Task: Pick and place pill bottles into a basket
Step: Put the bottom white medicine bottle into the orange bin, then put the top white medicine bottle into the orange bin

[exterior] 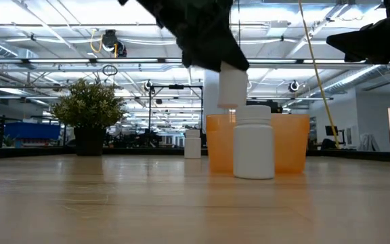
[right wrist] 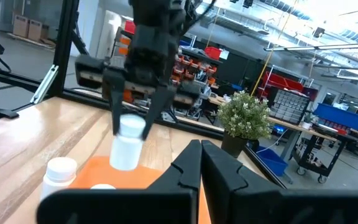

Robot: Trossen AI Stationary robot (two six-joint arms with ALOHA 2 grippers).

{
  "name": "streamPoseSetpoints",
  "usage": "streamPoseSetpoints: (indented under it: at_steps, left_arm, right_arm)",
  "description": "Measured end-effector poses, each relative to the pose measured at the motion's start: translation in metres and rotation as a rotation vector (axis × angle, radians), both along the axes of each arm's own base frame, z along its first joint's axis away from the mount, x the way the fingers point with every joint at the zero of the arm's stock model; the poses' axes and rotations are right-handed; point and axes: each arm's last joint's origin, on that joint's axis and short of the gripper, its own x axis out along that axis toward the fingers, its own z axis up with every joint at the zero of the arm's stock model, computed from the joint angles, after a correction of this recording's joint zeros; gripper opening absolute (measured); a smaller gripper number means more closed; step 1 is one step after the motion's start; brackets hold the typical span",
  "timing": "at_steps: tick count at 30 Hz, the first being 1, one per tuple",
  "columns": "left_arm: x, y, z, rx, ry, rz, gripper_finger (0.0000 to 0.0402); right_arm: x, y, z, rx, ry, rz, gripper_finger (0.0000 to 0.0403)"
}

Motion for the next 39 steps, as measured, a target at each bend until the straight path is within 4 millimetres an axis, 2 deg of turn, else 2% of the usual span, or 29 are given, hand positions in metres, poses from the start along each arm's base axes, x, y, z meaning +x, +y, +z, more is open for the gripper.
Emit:
streamPoseSetpoints:
  at_steps: [5, 9, 16, 20, 23, 34, 39]
  left_arm:
    - [-0.004, 0.003, -0.019, -0.025, -0.034, -0.006, 0.0186]
    - [-0.009, 0.006, -0.033, -0.055, -0.051, -0.025, 0.0170]
    - [-0.014, 0.007, -0.045, -0.068, -0.053, -0.008, 0.0164]
    - [-0.015, 0.007, -0.048, -0.101, -0.074, -0.026, 0.0193]
    - [-0.014, 0.007, -0.053, -0.102, -0.093, -0.027, 0.0194]
    - [-0.011, 0.007, -0.069, -0.107, -0.086, -0.022, 0.0067]
    - [-0.009, 0.007, -0.070, -0.109, -0.094, -0.023, 0.0030]
  right_arm:
    - [0.000, 0.000, 0.000, 0.000, 0.000, 0.000, 0.0004]
    - [0.000, 0.000, 0.000, 0.000, 0.000, 0.000, 0.0004]
    - [0.000, 0.000, 0.000, 0.000, 0.000, 0.000, 0.0004]
    - [0.000, 0.000, 0.000, 0.000, 0.000, 0.000, 0.0004]
    - [0.000, 0.000, 0.000, 0.000, 0.000, 0.000, 0.0004]
    - [0.000, 0.000, 0.000, 0.002, -0.004, 0.000, 0.0004]
    - [0.000, 0.000, 0.000, -0.001, 0.000, 0.000, 0.0004]
